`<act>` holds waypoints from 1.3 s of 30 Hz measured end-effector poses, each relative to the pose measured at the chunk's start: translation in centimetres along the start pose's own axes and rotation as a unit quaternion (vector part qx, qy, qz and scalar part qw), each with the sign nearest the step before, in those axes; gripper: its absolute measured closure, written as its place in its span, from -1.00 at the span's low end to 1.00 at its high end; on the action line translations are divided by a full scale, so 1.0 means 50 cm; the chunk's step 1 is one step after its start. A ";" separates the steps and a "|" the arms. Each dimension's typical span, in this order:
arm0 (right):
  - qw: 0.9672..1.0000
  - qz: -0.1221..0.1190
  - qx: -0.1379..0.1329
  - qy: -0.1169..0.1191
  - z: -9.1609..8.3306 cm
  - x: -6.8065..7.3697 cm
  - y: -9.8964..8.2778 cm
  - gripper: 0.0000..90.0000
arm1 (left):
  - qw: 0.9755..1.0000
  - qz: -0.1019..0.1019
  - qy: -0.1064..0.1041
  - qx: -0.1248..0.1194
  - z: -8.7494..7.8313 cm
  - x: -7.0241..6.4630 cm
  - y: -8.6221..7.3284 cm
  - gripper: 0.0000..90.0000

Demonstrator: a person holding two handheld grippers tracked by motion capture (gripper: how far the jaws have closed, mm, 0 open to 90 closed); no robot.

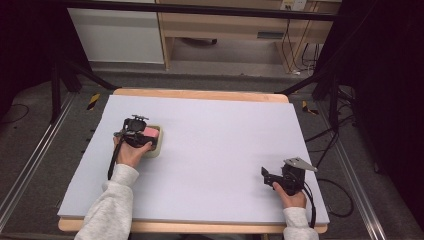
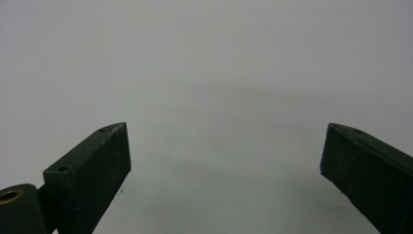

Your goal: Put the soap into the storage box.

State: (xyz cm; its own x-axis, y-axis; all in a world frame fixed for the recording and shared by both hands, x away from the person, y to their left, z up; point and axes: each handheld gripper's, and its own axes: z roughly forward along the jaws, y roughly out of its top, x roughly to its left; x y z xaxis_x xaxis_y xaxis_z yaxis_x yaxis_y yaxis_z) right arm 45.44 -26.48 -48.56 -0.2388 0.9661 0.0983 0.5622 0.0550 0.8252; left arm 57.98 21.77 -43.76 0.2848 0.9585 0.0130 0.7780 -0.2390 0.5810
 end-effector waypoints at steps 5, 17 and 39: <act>1.000 -0.001 0.000 0.000 0.000 0.000 0.000 -0.90 | 1.000 -0.001 0.003 -0.004 0.001 -0.001 -0.001 -0.18; 1.000 -0.001 0.000 0.000 0.000 0.000 0.000 -0.90 | 1.000 0.012 -0.004 -0.029 -0.015 -0.005 -0.004 -0.39; 1.000 0.002 -0.005 -0.002 -0.003 -0.002 0.000 -0.90 | 0.991 0.029 -0.061 -0.119 -0.100 0.016 -0.098 -0.58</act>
State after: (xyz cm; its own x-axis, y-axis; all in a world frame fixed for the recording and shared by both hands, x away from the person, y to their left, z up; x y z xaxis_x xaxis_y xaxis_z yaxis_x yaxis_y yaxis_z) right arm 45.36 -26.60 -48.51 -0.2341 0.9671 0.0996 0.5556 0.0490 0.8300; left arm 51.62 24.49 -42.53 0.4021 0.9148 -0.0369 0.6086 -0.2369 0.7573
